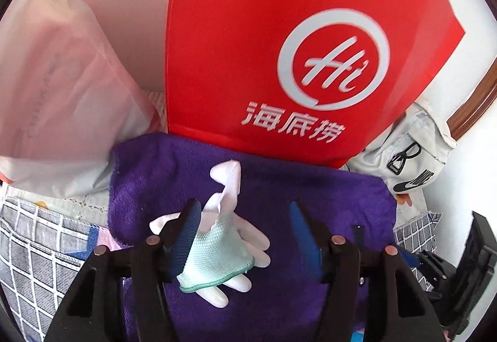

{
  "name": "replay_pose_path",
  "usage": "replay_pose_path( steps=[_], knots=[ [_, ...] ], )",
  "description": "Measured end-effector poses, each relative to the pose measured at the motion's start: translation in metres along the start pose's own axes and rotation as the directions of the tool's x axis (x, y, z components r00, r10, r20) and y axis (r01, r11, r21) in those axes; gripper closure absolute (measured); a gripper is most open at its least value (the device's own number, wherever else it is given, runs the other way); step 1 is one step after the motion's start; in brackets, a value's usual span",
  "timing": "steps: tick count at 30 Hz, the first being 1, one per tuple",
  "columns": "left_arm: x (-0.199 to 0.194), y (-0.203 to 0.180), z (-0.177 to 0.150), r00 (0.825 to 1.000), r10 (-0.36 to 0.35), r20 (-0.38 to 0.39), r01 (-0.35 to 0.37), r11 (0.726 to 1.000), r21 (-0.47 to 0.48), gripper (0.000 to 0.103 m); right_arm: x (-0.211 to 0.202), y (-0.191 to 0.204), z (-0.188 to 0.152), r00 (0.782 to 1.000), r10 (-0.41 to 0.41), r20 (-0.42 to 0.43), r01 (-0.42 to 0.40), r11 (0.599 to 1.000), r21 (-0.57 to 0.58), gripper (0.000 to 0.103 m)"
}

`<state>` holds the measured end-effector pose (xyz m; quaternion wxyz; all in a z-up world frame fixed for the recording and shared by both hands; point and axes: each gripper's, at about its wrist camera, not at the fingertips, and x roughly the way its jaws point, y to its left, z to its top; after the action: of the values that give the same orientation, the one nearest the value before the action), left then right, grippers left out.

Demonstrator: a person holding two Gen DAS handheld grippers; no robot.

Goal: Organize soft objects
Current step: 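Lower the glove onto the purple towel and open the left tool while the right tool releases the strap, then grasp the yellow adidas pouch with the left tool while the right tool grasps the second black strap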

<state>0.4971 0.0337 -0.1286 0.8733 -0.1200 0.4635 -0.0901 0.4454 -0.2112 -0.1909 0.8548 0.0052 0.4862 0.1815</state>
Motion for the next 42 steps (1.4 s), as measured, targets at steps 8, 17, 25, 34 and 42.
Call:
replay_pose_path(
  steps=[8,17,25,34,42],
  knots=[
    [-0.04,-0.008,-0.001,0.998,0.028,0.049,-0.028,1.0,-0.004,0.045,-0.052,0.01,0.001,0.991,-0.03,0.134,0.031,1.0,-0.002,0.04],
    [-0.12,-0.02,-0.04,0.992,0.073,0.105,-0.076,0.997,0.023,0.045,-0.121,0.038,-0.042,0.98,-0.09,0.176,0.092,0.996,-0.005,0.04],
    [-0.177,-0.012,-0.112,0.993,0.061,0.101,-0.062,0.998,0.011,0.045,-0.171,0.06,-0.107,0.986,-0.04,0.162,0.033,0.998,0.045,0.04],
    [-0.193,0.021,-0.216,0.996,0.084,0.018,-0.082,0.99,-0.113,0.045,-0.198,0.076,-0.188,0.984,-0.041,0.172,0.034,0.998,0.046,0.04],
    [-0.157,0.033,-0.284,0.987,0.091,-0.129,-0.113,0.978,-0.174,0.041,-0.189,0.077,-0.248,0.99,-0.023,0.142,0.01,0.996,0.091,0.04]
  ],
)
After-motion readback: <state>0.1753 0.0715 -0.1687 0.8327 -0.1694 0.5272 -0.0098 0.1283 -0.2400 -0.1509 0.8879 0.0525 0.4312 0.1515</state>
